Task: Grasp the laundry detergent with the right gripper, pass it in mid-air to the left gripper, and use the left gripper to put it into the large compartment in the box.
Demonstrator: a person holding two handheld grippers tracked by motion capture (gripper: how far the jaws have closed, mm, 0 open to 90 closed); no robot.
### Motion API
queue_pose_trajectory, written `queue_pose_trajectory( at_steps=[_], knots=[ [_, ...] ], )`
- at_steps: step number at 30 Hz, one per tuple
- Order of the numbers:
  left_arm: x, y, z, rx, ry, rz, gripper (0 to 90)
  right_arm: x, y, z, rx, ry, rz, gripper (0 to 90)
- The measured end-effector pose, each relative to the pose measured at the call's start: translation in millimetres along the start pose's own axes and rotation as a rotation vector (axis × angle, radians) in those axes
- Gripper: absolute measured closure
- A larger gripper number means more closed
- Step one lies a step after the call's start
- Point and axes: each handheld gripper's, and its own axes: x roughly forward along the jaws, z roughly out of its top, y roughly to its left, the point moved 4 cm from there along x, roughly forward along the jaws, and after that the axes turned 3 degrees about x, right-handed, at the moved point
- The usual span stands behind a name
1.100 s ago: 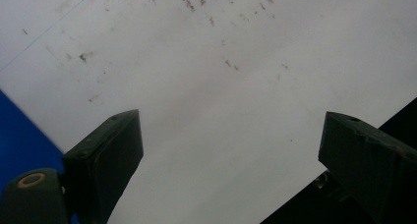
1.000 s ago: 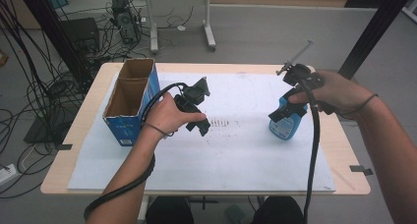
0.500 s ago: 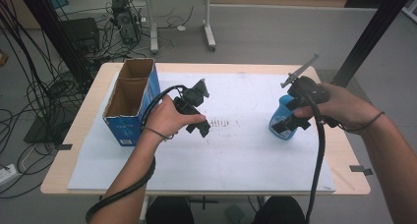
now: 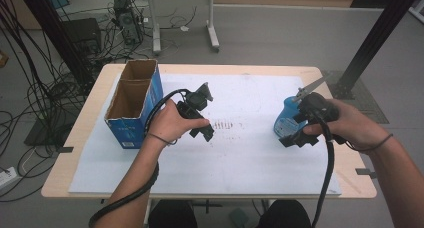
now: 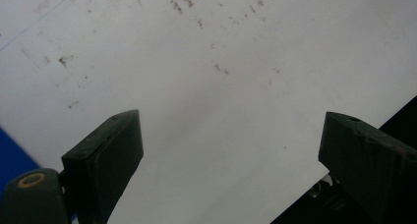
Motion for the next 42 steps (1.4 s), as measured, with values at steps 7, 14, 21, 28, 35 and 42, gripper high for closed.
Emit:
queue_pose_trajectory(
  at_steps=[7, 14, 21, 28, 35, 42],
  knots=[
    [-2.2, -1.8, -0.8, 0.012, -0.024, -0.013, 9.6, 8.9, -5.0, -18.5, 0.022, -0.011, -0.001, 4.8],
    [-1.1, 1.0, -3.5, 0.003, -0.044, -0.025, 9.7, 12.7, -7.6, -30.1, 0.031, -0.030, 0.001, 4.8],
    [1.4, 2.2, -7.5, 0.009, -0.065, -0.032, 9.8, 21.2, -12.6, -45.0, 0.040, -0.058, -0.004, 4.6],
    [3.3, 0.1, -11.1, 0.012, -0.095, -0.033, 9.8, 32.7, -17.8, -57.2, 0.065, -0.060, -0.003, 4.6],
    [7.8, -2.1, -15.5, 0.019, -0.082, -0.027, 9.7, 39.0, -24.0, -65.6, 0.080, -0.067, -0.023, 4.7],
    [9.9, -1.8, -17.1, 0.015, -0.075, -0.023, 9.7, 43.1, -29.0, -72.8, 0.080, -0.078, -0.034, 4.6]
  ],
)
